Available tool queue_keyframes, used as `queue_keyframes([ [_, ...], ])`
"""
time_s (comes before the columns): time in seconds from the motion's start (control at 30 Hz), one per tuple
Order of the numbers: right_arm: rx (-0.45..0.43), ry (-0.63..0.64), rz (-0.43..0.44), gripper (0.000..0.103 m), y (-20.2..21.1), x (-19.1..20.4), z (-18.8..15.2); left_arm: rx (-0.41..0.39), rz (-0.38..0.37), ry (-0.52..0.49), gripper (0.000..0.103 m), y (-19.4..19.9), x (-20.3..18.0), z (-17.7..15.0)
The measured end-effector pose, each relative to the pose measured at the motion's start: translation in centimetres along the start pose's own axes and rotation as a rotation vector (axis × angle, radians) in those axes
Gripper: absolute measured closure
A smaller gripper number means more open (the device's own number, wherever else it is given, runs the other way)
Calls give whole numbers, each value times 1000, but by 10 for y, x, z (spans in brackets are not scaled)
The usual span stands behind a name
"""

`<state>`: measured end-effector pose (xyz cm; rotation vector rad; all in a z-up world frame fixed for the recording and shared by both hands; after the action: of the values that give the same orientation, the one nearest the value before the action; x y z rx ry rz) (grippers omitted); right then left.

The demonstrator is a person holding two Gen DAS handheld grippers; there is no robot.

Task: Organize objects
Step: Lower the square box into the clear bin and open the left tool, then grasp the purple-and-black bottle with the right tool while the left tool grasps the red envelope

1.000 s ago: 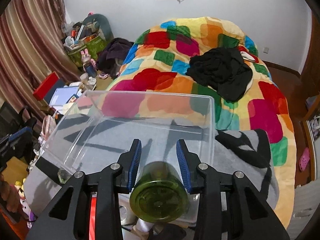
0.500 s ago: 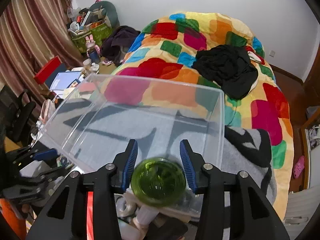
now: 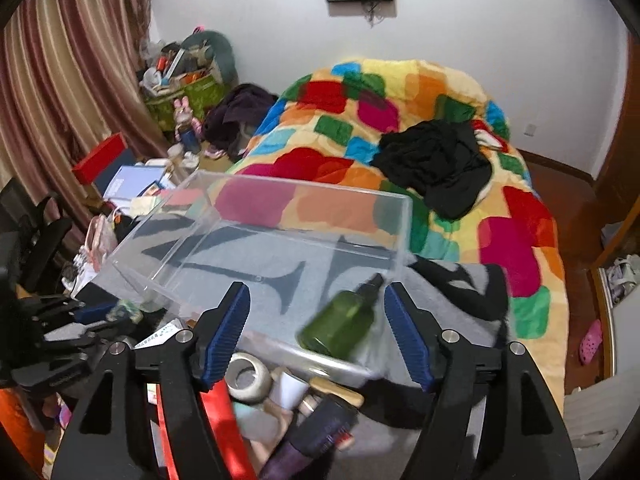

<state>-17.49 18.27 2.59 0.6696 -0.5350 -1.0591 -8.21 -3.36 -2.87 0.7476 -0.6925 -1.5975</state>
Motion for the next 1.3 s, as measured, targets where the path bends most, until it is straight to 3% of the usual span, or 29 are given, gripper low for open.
queue_keyframes([
  [0.17,-26,-59,-4,36,15,-12,-9,-88,-8,-5,79,23,-3,26],
  [0.3,-24,-81,-19,36,18,-14,-23,-102,-10,12,79,20,-1,50],
  [0.7,85,-175,14,37,-7,-23,-71,16,40,50,79,-35,12,74],
  [0.9,123,-179,54,58,-18,-20,-81,26,27,36,78,-35,5,67],
  [1.0,126,-186,74,66,-19,-21,-80,13,25,11,72,-28,-3,64],
  [1.13,140,-161,80,70,-23,-16,-82,-21,-4,-16,50,-9,-16,54],
  [1.3,125,-136,58,80,-20,-14,-84,-26,-54,-56,41,6,-32,34],
])
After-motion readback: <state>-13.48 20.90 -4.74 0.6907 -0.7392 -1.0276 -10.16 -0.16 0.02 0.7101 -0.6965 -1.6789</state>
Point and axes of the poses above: each gripper's, at about its wrist camera, not at the fingertips, and y roughly against the way its jaws point, x to its left, z to its top, the point moved 1 cm from there along -y, roughly the way its jaws point, and after that the axes turned 3 degrees about -z, right-handed, at the moved point
